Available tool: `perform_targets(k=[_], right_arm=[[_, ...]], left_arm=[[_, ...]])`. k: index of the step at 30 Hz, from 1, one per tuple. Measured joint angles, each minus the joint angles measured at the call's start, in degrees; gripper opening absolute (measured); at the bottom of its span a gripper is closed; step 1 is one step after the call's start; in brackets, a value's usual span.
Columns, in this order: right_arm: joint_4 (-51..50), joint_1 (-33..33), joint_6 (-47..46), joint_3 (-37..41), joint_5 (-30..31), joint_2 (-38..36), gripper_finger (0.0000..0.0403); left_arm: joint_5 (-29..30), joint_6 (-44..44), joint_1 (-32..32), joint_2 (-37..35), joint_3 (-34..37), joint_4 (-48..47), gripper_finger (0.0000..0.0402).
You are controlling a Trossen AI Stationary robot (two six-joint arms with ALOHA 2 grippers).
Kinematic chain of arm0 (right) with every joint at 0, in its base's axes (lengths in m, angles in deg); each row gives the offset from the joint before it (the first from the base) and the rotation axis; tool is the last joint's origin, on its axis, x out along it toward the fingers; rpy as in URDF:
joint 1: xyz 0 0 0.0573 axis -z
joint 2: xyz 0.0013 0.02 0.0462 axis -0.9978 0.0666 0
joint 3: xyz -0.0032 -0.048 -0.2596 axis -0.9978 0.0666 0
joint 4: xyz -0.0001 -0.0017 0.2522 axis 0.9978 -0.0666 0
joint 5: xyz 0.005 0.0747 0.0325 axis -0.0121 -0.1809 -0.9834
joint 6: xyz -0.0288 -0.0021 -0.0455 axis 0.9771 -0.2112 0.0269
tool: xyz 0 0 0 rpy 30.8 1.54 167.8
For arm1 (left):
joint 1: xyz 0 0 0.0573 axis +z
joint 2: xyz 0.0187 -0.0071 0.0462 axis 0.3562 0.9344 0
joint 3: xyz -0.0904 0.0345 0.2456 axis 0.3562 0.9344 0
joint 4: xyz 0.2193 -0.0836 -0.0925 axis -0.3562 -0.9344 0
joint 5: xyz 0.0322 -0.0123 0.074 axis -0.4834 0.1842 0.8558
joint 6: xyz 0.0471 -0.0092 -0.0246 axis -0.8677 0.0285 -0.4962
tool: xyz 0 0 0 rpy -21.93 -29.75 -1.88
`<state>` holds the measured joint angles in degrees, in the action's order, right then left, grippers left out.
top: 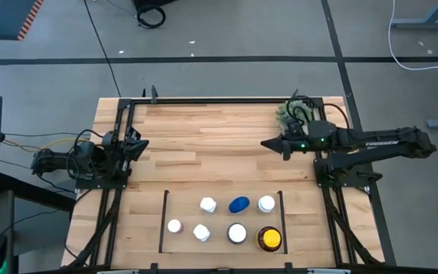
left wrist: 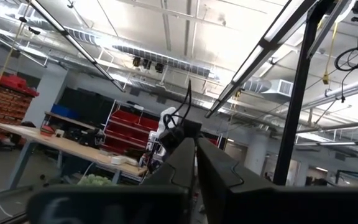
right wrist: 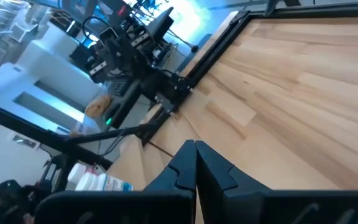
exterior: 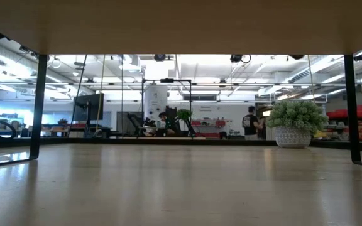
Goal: Pick and place medicine bottles onto shelf by color
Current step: Return to Home Position
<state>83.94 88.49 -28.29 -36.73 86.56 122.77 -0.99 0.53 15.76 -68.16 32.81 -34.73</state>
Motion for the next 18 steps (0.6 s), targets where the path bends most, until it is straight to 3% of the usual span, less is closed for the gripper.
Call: perform_targets(k=[8,18], right_arm=[[3.1,0.0,-0.3,8.1,-0.1,-4.4,0.0006],[22.6,0.0,-6.0,23.1,-0.7,-8.7,0.0006]], left_arm=[[0.0,-0.6,0.0,0.0,0.0,-0.7,0.0021],[0.0,1.9,0.0,0.0,0.0,-2.9,0.0027]])
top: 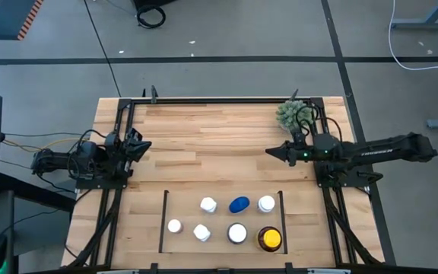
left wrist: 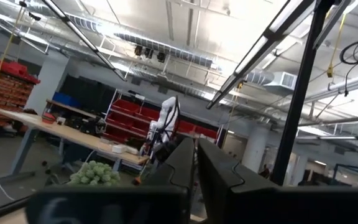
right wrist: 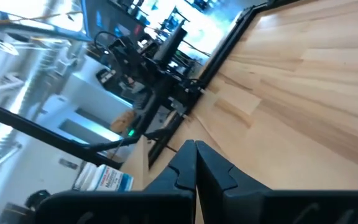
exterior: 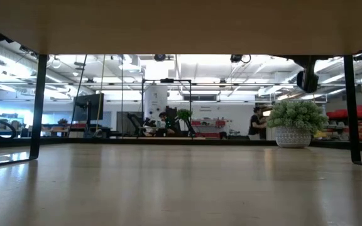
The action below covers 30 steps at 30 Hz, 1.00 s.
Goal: Pick and place medicine bottles onto shelf by color
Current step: Return to Home Position
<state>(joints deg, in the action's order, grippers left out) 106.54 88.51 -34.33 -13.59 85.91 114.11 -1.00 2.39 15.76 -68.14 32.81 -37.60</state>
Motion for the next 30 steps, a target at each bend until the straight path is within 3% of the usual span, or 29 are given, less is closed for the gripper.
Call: perform_targets(k=[12,23,30], right_arm=[[13.0,0.0,-2.0,9.8,0.6,-0.2,0.0006],[12.4,0.0,2.0,10.3,-0.2,-0.9,0.0006],[8.1,0.0,3.6,10.3,-3.0,-6.5,0.0006]], left_arm=[[0.0,-0.3,0.0,0.0,0.0,0.0,0.0021],[0.0,-0.3,0.0,0.0,0.0,0.0,0.0034],[0.0,-0.3,0.0,0.0,0.0,0.0,0.0023]])
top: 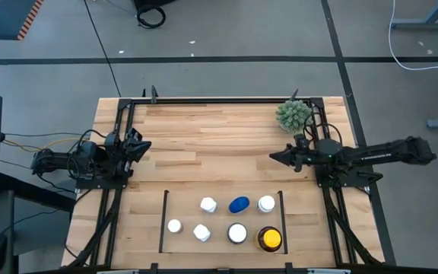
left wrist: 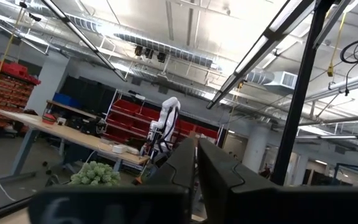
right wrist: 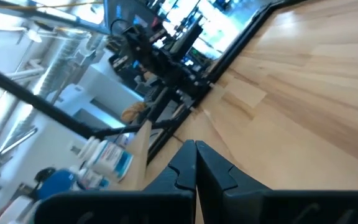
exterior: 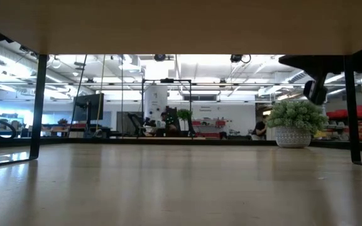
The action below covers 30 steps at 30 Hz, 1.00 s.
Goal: Pick and place medicine bottles onto shelf by color
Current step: Return to Home Position
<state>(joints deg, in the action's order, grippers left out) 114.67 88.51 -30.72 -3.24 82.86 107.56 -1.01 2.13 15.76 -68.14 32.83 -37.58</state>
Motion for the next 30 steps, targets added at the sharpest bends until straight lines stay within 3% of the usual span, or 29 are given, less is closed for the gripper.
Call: perform_targets(k=[15,30], right_arm=[[-15.3,0.0,-0.6,0.0,-1.4,-17.3,0.0006],[-15.6,0.0,5.0,0.0,-3.3,-19.2,0.0006]], left_arm=[[0.0,0.0,0.0,0.0,0.0,0.0,0.0034],[0.0,0.0,0.0,0.0,0.0,0.0,0.0035]])
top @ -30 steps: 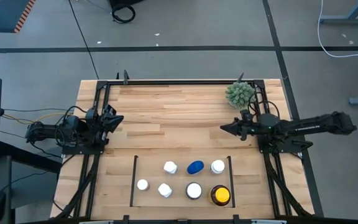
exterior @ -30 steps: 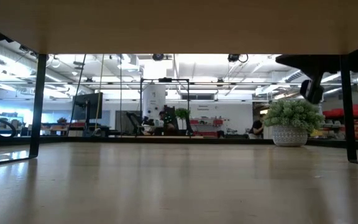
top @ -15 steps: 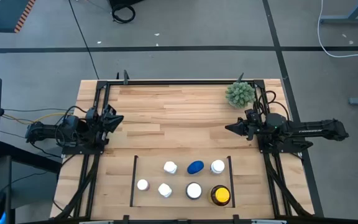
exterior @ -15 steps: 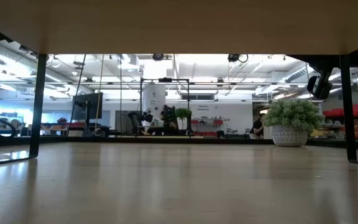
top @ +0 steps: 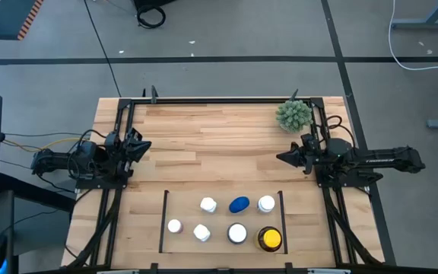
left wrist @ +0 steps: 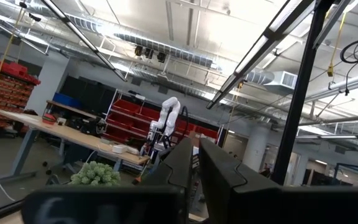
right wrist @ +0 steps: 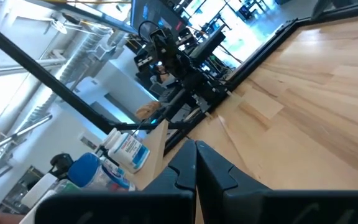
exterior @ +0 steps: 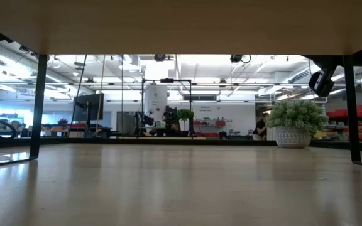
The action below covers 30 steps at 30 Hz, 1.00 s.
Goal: Pick and place medicine bottles onto shelf by color
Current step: Return to Home Position
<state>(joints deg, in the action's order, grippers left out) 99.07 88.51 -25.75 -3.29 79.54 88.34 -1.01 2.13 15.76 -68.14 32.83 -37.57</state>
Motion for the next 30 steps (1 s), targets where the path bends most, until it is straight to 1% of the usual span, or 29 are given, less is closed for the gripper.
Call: perform_targets(k=[6,8,11,12,15,17,18,23,30], right_arm=[[0.3,0.0,1.8,0.0,-0.1,-2.0,0.0006],[0.2,0.0,4.5,0.0,-0.5,-2.9,0.0006],[-1.9,0.0,11.0,-0.1,-2.6,-2.8,0.0006],[-2.7,0.0,13.1,-0.1,-3.7,-2.5,0.0006],[-3.8,0.0,21.8,-0.1,-9.8,-1.5,0.0006],[-3.8,0.0,25.2,-0.1,-14.4,-0.8,0.0006],[-3.8,0.0,26.2,-0.1,-15.7,-0.6,0.0006],[-2.7,0.0,26.4,-0.1,-16.6,-0.2,0.0006],[-2.0,0.0,26.3,-0.1,-16.6,-0.2,0.0006]], left_arm=[[0.0,0.0,0.0,0.0,0.0,0.0,0.0031],[0.0,0.0,0.0,0.0,0.0,0.0,0.0027],[0.0,0.0,0.0,0.0,0.0,0.0,0.0024],[0.0,0.0,0.0,0.0,0.0,0.0,0.0023],[0.0,0.0,0.0,0.0,0.0,0.0,0.0026],[0.0,0.0,0.0,0.0,0.0,0.0,0.0029],[0.0,0.0,0.0,0.0,0.0,0.0,0.0031],[0.0,0.0,0.0,0.0,0.0,0.0,0.0036],[0.0,0.0,0.0,0.0,0.0,0.0,0.0026]])
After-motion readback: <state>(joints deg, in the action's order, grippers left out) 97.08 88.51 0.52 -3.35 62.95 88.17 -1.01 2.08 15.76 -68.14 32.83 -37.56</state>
